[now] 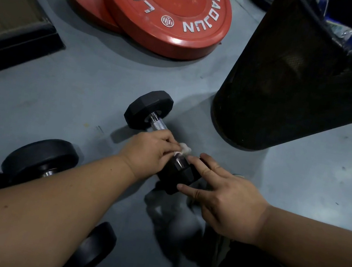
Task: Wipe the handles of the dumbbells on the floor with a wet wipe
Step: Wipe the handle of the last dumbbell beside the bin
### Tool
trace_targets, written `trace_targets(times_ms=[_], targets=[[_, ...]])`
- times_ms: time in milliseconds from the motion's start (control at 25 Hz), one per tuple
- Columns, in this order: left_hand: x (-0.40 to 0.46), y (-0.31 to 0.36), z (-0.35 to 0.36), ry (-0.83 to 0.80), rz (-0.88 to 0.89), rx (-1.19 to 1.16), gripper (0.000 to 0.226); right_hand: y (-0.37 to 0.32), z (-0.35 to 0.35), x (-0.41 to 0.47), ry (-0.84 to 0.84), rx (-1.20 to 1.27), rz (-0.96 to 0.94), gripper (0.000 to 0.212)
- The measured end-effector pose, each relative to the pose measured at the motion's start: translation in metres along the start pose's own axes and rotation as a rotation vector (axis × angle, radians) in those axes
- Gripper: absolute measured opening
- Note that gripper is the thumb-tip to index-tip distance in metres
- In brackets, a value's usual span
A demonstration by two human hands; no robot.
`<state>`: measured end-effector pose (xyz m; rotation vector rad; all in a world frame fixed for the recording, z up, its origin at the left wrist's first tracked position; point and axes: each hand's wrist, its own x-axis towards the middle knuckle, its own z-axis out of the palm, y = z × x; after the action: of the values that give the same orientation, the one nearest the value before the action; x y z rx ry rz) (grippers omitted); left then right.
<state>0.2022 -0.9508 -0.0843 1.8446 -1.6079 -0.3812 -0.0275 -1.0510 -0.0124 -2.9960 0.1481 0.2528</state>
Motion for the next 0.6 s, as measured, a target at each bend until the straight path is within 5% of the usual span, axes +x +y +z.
trace_targets(times_ms=[480, 600], targets=[[0.003, -0.016, -0.010, 0.255, 0.026, 0.096, 0.018, -0.006, -0.003, 0.004, 0.002, -0.088, -0.053, 0.058], [-0.002, -0.007, -0.001, 0.164, 0.174, 0.083, 0.020, -0.009, -0.004, 0.005, -0.002, -0.139, -0.061, 0.057]])
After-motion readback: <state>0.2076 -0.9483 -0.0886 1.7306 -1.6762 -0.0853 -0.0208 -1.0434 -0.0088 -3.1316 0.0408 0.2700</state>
